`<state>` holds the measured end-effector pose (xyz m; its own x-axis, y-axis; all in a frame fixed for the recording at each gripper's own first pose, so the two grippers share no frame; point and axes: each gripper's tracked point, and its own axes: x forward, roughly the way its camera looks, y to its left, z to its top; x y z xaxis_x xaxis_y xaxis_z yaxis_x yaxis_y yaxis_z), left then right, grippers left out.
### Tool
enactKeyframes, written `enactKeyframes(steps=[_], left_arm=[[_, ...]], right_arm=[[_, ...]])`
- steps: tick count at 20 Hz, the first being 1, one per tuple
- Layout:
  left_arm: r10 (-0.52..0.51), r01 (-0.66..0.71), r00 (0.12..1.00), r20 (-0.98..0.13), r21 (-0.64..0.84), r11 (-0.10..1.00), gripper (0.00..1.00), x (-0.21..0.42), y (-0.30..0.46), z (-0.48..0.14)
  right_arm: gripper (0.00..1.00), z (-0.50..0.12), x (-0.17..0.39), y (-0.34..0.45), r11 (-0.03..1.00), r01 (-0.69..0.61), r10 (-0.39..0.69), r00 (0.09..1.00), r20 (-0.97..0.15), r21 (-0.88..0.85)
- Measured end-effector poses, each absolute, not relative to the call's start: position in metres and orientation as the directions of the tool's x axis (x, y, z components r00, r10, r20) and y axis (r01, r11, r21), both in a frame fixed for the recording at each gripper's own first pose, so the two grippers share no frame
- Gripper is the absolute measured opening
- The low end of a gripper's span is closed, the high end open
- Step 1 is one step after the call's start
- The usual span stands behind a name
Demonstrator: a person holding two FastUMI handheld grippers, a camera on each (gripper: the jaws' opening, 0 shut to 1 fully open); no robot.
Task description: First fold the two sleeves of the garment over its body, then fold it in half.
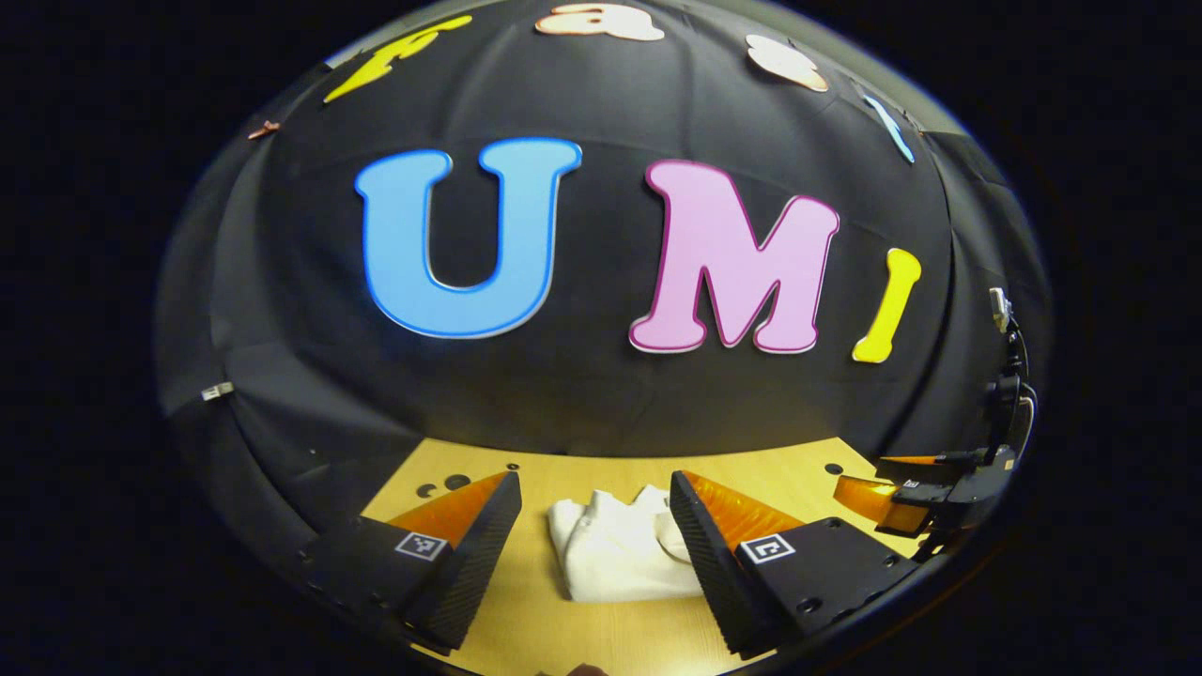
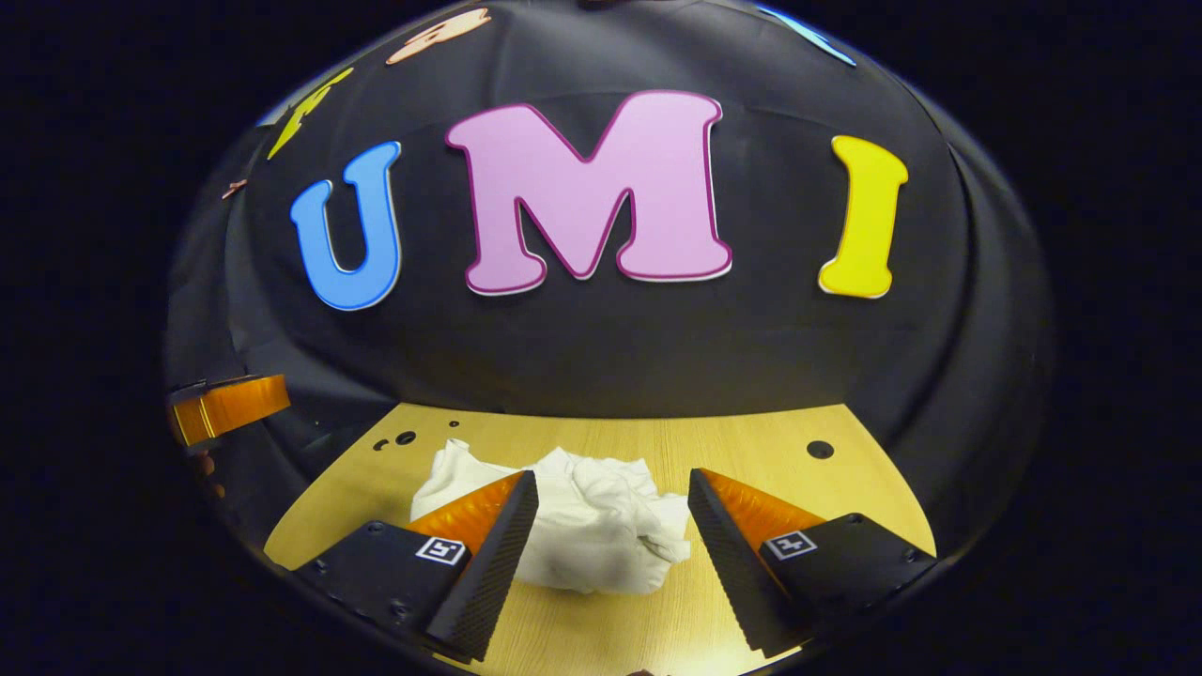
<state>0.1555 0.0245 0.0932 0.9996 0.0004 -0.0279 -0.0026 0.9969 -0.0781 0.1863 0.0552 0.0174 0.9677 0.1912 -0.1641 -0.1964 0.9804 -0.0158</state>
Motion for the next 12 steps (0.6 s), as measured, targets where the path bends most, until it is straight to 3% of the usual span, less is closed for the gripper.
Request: enactKeyframes(steps=[8,12], left_arm=[[-0.031,0.046,0.992,0.12,-0.129,0.991,0.98,0.051,0.018,0.084],[-0.044,0.058,0.994,0.101,-0.148,0.987,0.97,0.018,0.015,0.053]], right_arm=[[0.98,0.038,0.104,0.052,0.985,-0.171,0.173,0.983,-0.068,0.034],[0.98,0.023,0.068,0.045,0.987,-0.163,0.163,0.985,-0.052,0.0]])
